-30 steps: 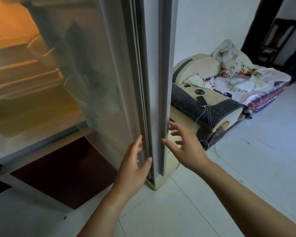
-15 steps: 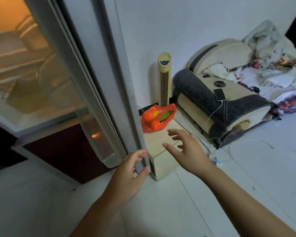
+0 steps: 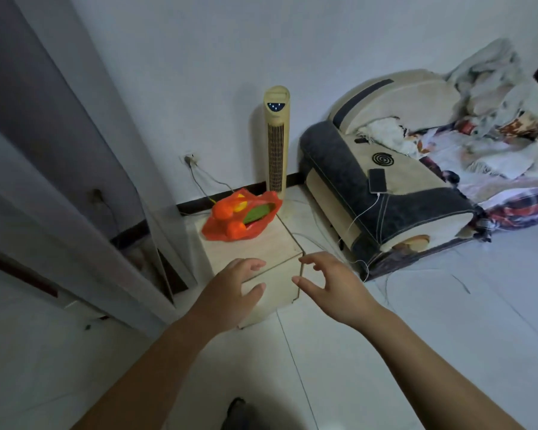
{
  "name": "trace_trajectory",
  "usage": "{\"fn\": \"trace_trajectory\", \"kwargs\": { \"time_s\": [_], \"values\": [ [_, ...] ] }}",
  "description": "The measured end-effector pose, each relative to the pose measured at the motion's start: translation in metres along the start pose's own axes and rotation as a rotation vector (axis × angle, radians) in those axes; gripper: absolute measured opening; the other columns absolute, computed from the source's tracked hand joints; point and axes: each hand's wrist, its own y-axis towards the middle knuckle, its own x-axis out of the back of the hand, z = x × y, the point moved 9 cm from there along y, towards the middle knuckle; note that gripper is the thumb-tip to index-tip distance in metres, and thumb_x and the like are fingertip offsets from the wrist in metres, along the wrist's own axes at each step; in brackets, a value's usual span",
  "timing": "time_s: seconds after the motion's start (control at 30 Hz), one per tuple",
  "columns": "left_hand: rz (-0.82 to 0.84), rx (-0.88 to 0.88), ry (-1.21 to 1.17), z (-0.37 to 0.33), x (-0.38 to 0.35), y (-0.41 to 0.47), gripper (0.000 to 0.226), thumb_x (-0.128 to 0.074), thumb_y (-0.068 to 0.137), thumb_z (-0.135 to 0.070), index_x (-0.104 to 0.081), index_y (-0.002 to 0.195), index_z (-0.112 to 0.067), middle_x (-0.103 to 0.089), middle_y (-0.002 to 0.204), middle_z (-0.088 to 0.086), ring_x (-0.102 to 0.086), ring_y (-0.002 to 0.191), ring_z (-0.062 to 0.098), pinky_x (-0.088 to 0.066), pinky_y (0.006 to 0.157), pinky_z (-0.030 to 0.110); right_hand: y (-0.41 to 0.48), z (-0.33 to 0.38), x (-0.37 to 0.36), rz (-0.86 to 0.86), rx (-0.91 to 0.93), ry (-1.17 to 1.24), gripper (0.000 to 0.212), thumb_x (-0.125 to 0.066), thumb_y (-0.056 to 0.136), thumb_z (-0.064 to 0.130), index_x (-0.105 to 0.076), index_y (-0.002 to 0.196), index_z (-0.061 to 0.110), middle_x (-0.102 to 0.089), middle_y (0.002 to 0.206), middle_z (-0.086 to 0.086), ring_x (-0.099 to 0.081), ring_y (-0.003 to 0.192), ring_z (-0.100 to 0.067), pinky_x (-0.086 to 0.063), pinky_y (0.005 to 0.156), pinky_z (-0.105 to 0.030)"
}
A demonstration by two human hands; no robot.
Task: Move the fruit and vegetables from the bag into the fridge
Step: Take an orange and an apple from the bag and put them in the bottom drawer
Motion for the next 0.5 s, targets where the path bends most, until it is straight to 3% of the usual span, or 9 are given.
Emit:
{"fn": "trace_trajectory", "kwargs": {
  "time_s": [0.1, 0.23, 0.43, 0.5],
  "values": [
    [0.026, -0.036, 0.077, -0.004, -0.012, 0.038, 0.035, -0.058, 0.089, -0.022, -0.053, 0.124, -0.024, -0.048, 0.116, -0.018, -0.047, 0.107, -0.004, -0.028, 0.079, -0.004, 0.03, -0.022, 0.006, 0.007, -0.017, 0.001, 0.043, -0.056, 0.088, 0.046, -0.052, 0.123, 0.023, -0.052, 0.126, 0.006, -0.05, 0.11, -0.006, -0.033, 0.083, -0.014],
    [0.053, -0.042, 0.066, 0.0, -0.023, 0.102, 0.035, -0.056, 0.089, -0.028, -0.053, 0.124, -0.029, -0.051, 0.121, -0.017, -0.047, 0.113, -0.001, -0.036, 0.092, 0.016, 0.078, -0.046, 0.003, 0.053, -0.065, 0.038, 0.04, -0.056, 0.086, 0.047, -0.055, 0.119, 0.024, -0.054, 0.121, 0.007, -0.051, 0.103, -0.006, -0.037, 0.078, -0.012],
    [0.119, 0.112, -0.044, 0.034, -0.027, 0.224, 0.033, -0.057, 0.087, -0.021, -0.055, 0.119, -0.023, -0.056, 0.12, -0.003, -0.052, 0.113, 0.013, -0.043, 0.1, 0.035, 0.176, -0.079, 0.011, 0.074, -0.15, 0.024, 0.037, -0.058, 0.087, 0.043, -0.056, 0.118, 0.024, -0.054, 0.12, 0.008, -0.051, 0.099, -0.005, -0.035, 0.072, -0.002],
    [0.138, 0.152, -0.03, 0.05, -0.023, 0.256, 0.029, -0.057, 0.086, -0.02, -0.057, 0.115, -0.022, -0.059, 0.114, -0.002, -0.055, 0.109, 0.016, -0.044, 0.099, 0.036, 0.207, -0.082, 0.005, 0.11, -0.146, -0.012, 0.039, -0.057, 0.087, 0.044, -0.055, 0.12, 0.023, -0.054, 0.122, 0.007, -0.052, 0.102, -0.006, -0.038, 0.078, -0.009]
  ]
}}
